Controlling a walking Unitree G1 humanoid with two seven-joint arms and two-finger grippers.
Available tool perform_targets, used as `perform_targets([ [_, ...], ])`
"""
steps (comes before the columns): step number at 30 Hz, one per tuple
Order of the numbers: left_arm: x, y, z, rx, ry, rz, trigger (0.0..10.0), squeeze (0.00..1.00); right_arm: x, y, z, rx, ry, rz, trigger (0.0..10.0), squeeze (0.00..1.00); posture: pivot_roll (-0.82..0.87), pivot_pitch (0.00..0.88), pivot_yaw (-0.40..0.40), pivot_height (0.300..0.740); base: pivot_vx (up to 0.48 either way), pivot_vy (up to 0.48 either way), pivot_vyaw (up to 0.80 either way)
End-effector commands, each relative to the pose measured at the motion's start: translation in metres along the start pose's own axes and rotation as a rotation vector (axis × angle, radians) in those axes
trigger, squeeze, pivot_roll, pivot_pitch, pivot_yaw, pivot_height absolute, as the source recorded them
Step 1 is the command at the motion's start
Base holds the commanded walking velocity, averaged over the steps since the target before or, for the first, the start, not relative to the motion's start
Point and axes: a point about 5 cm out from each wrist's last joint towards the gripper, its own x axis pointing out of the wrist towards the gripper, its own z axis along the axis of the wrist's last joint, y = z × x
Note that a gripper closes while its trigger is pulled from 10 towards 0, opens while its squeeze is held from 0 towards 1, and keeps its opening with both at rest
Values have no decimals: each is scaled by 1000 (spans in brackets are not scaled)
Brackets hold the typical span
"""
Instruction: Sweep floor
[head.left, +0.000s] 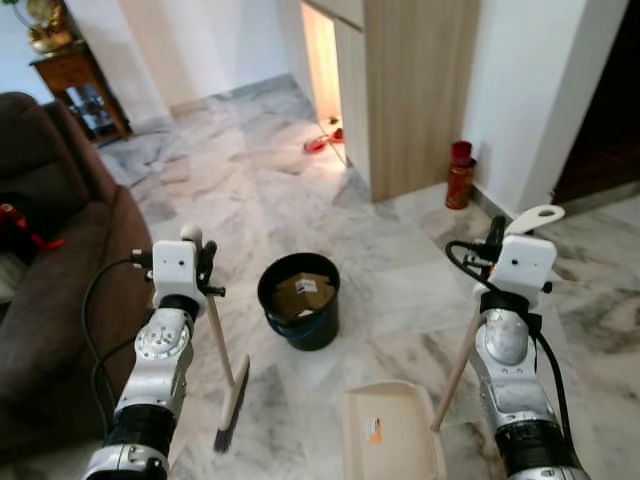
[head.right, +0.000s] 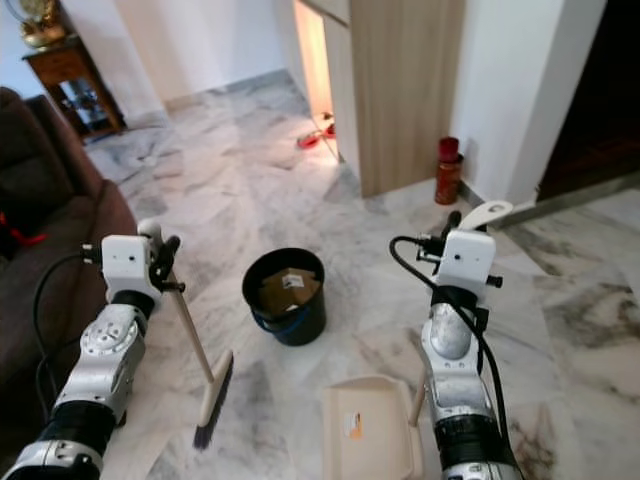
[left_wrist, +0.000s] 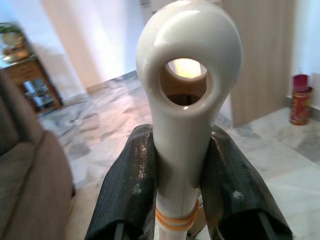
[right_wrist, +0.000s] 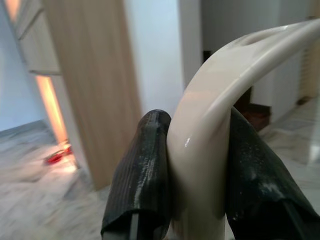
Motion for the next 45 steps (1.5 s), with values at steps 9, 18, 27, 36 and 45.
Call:
perform_targets([
  [9,8,23,13,23,-28,24,10000,0,-3,4,17,21,-50,-19,10000,0,-257,0,266,740,0,0,-800],
  [18,11,16,16,-4,-32,-4,10000,0,-6,-4,23,11,-63,-34,10000,0,-280,0,284,740,0,0,-800],
  [27,13,6,15,-24,-30,-33,10000,0,-10,-9,26,-3,-55,-42,10000,0,-265,0,271,740,0,0,-800],
  [36,7,1,13,-56,-57,6,10000,0,-9,-10,27,-21,-33,32,10000,0,-193,0,148,740,0,0,-800],
  [45,-8,0,5,-52,-52,50,10000,0,-6,-8,28,-29,-18,76,10000,0,-145,0,63,740,0,0,-800],
])
